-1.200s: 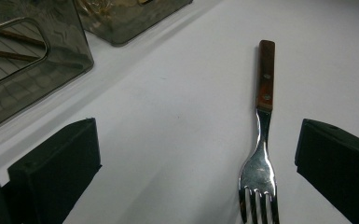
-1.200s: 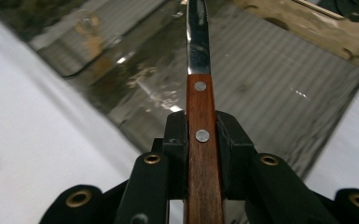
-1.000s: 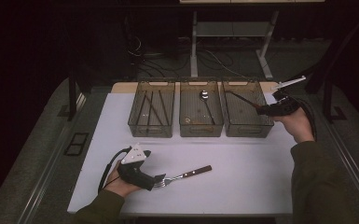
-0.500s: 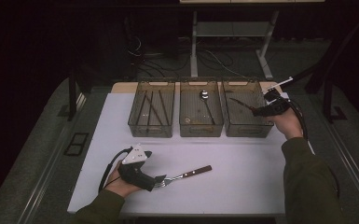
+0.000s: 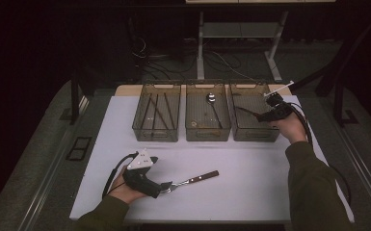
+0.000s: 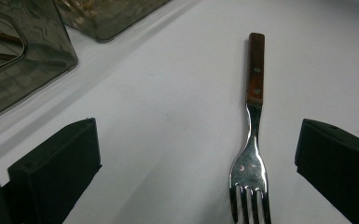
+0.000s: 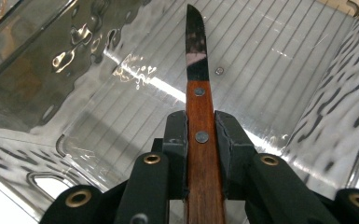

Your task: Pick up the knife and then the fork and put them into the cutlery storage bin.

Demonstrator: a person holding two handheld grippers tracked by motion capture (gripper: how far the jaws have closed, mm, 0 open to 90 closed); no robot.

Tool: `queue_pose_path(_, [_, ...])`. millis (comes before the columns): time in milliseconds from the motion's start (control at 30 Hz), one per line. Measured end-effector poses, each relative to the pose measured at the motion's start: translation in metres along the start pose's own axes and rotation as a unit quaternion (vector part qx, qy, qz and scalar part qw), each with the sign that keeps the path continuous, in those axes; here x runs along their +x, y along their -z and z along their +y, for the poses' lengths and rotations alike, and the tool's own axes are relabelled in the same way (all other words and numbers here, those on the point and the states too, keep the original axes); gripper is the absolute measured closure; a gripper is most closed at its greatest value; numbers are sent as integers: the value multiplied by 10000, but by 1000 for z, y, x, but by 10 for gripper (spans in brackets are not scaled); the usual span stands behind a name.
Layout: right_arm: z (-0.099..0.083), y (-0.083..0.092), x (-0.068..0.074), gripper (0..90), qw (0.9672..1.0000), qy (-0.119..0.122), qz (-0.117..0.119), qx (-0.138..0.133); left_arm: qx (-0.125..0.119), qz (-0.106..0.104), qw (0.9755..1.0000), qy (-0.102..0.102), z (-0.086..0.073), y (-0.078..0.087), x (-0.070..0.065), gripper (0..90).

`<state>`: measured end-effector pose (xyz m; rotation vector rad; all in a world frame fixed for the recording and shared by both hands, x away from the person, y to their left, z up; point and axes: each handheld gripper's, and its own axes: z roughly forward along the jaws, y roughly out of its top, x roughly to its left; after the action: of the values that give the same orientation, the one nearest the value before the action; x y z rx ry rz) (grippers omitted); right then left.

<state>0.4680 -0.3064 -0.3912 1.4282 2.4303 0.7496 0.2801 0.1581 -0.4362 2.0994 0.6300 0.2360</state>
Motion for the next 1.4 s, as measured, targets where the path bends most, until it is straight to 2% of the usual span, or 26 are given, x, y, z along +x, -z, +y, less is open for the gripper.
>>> queue_pose_path(267, [0,-1,1,743,10000,47,-80,29,1,0,10000,2,0,0,0,0])
queue_pose_path(333, [0,1,1,687,9999,17,-151,-76,-8,-1,10000,11,0,0,0,0])
queue_pose_path(467, [-1,6,-2,616,9997,-29,-130,-201,0,3,10000,5,0,0,0,0])
queue_pose_path(667, [-6,22,-4,490,9977,-238,244,-590,8,0,10000,4,0,0,0,0])
queue_pose_path(800, [-13,33,-2,419,9950,-236,443,-862,30,0,10000,0,0,0,0,0])
queue_pose_path(867, [-17,38,2,377,9941,-183,562,-905,38,-2,10000,-4,0,0,0,0])
queue_pose_path(1033, [-29,49,14,335,9916,53,651,-1115,56,0,10000,-10,0,-1,-1,0])
queue_pose_path(1233, [-46,61,35,286,9853,306,729,-1514,35,3,10000,-33,1,0,-2,0])
queue_pose_path(1333, [-54,65,46,261,9819,393,868,-1635,44,-3,10000,-65,2,0,-2,0])
queue_pose_path(1400, [-61,67,53,257,9804,442,867,-1714,45,-5,10000,-69,2,0,-3,0])
